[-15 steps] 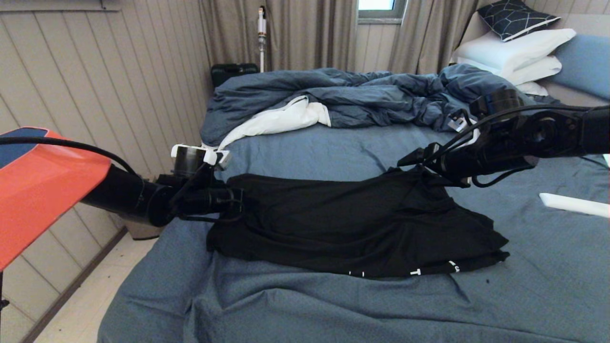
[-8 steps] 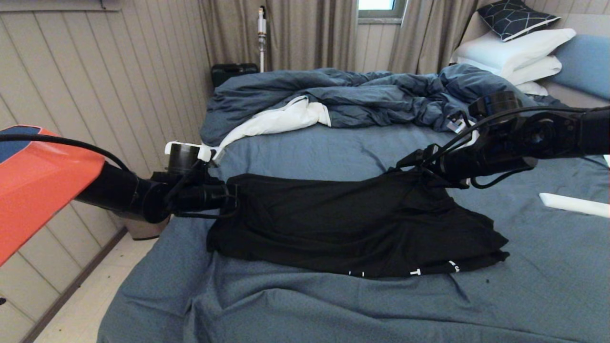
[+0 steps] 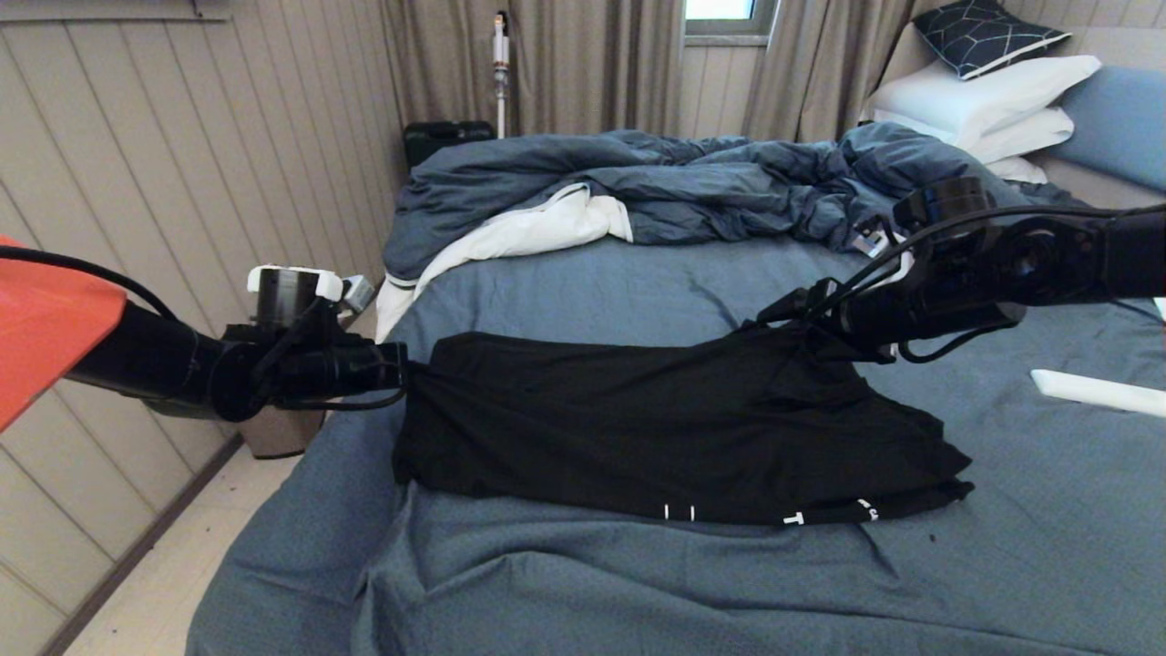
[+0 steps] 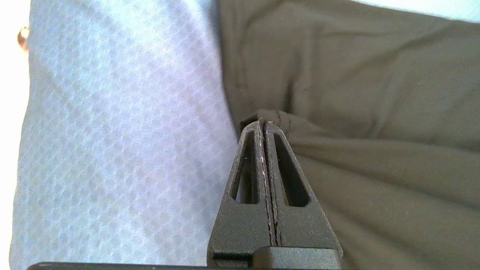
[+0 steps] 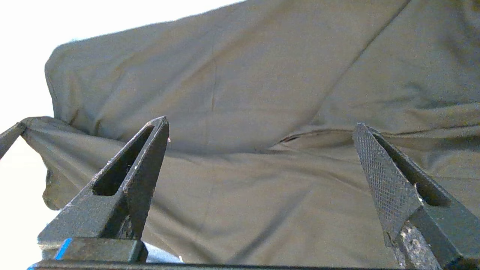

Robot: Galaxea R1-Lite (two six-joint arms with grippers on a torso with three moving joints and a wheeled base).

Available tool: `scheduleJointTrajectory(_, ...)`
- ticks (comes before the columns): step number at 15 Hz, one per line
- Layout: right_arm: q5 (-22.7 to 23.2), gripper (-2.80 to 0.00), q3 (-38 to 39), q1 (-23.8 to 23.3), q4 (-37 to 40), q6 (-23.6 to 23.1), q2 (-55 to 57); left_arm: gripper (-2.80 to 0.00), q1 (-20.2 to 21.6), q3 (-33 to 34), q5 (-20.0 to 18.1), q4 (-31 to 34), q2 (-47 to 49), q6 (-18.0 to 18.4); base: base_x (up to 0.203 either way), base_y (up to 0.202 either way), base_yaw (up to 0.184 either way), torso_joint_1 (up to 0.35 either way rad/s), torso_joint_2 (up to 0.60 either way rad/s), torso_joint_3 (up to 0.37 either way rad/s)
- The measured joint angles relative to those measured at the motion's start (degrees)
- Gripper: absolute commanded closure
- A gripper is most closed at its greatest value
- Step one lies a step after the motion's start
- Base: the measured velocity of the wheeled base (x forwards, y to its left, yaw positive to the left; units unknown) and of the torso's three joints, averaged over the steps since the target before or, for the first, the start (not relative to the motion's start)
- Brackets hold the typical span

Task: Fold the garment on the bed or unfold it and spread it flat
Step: Fold the black T-shirt

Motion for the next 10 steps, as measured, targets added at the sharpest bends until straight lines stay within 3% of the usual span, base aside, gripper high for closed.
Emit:
scheduleJointTrajectory(6, -0.09, -2.80, -0.39, -0.01, -0.01, 0.00, 0.48, 0.00, -0.12, 0.96, -0.02, 0.30, -0.71, -0.14, 0.000, 0.000, 0.000, 0.000, 0.00, 0.000)
scheduleJointTrajectory(7, -0.11, -2.80, -0.41, -0.01, -0.02, -0.02, 0.50, -2.80, -0.28, 1.10, 0.03, 0.46, -0.94, -0.16, 0.000, 0.000, 0.000, 0.000, 0.00, 0.000)
scheduleJointTrajectory(10, -0.11, -2.80, -0.44, -0.04, 0.00, 0.00, 0.50, -2.80, -0.45, 1.30, 0.11, 1.67, -1.94, -0.31, 0.000, 0.000, 0.000, 0.000, 0.00, 0.000)
